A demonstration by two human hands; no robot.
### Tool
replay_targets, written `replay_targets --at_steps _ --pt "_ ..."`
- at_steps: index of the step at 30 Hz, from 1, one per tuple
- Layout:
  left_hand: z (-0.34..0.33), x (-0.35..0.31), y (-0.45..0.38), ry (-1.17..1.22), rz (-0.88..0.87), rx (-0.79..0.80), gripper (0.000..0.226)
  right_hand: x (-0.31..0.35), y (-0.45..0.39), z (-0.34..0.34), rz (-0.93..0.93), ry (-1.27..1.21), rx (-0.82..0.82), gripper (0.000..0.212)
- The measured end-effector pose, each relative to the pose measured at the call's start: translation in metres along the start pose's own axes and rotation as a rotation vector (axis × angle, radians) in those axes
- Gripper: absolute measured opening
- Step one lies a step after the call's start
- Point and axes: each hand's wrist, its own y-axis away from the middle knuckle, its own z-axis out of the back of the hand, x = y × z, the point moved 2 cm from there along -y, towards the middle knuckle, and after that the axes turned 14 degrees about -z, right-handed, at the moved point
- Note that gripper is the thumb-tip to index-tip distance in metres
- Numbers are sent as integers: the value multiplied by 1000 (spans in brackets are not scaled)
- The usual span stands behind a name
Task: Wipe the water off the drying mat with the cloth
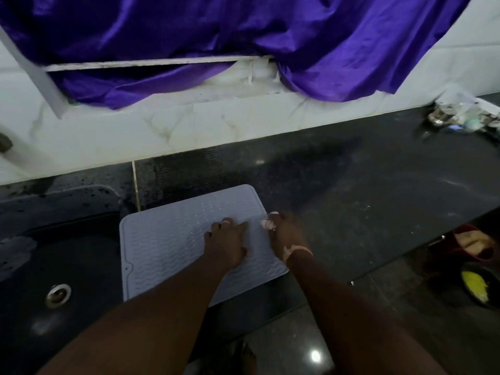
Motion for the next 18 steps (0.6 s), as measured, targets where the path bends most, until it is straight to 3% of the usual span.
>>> replay_targets --at_steps 2,5,11,18 --pt "-1 -10 -19 -52 21 67 92 9 -8 -15 148 162 45 30" --pt "-10 -13 -28 -157 33 157 105 13 -10 -20 218 310 59 34" --pt "-10 -15 -36 -177 77 207 114 -22 0 14 148 287 285 27" --pt "-4 -24 -29 -110 113 263 121 -34 25 43 138 460 460 29"
